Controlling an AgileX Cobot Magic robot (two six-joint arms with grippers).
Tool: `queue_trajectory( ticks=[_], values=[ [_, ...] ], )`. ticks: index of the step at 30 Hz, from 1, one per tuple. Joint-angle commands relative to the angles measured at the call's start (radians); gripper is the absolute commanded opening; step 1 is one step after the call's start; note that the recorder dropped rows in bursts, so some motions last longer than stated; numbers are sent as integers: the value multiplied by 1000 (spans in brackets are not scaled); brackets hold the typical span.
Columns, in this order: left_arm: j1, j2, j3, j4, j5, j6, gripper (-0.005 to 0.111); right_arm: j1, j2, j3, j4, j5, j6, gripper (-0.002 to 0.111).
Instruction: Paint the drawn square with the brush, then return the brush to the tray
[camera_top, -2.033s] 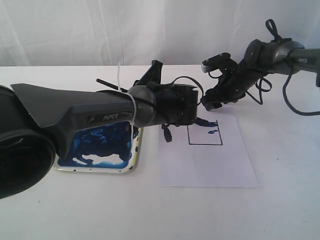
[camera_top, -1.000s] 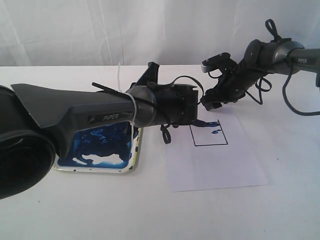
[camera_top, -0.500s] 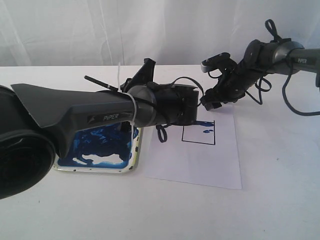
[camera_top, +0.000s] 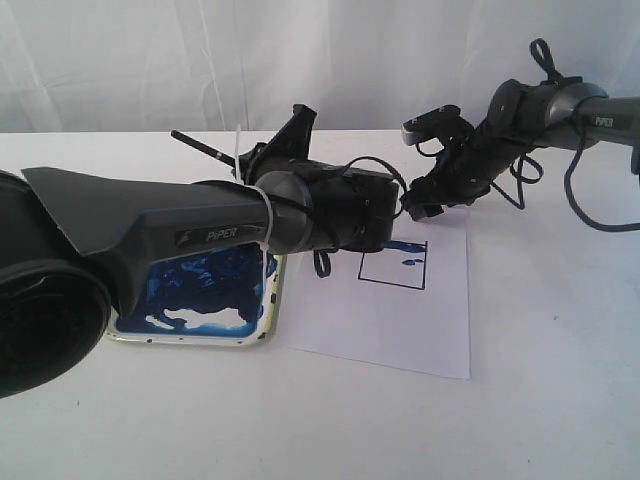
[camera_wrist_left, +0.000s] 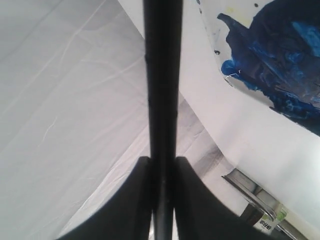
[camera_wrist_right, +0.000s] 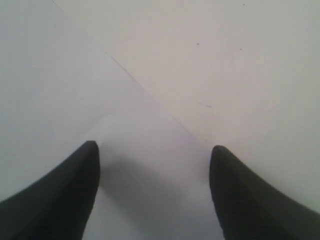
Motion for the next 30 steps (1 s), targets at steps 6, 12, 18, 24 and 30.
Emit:
queue_trajectory(
  ticks=[6, 12, 18, 24, 30],
  values=[
    [0, 1, -5, -100, 13, -16, 0, -1, 38, 19, -42, 26, -16, 60],
    [0, 1, -5, -120, -23, -16, 0, -1, 38, 19, -46, 26, -16, 60],
    [0, 1, -5, -120, -1, -16, 0, -1, 38, 19, -55, 24, -16, 60],
    [0, 1, -5, -23, 62, -14, 0, -1, 38, 19, -57, 24, -16, 60],
    [0, 1, -5, 11, 77, -34, 0, -1, 38, 19, -58, 24, -16, 60]
  ],
)
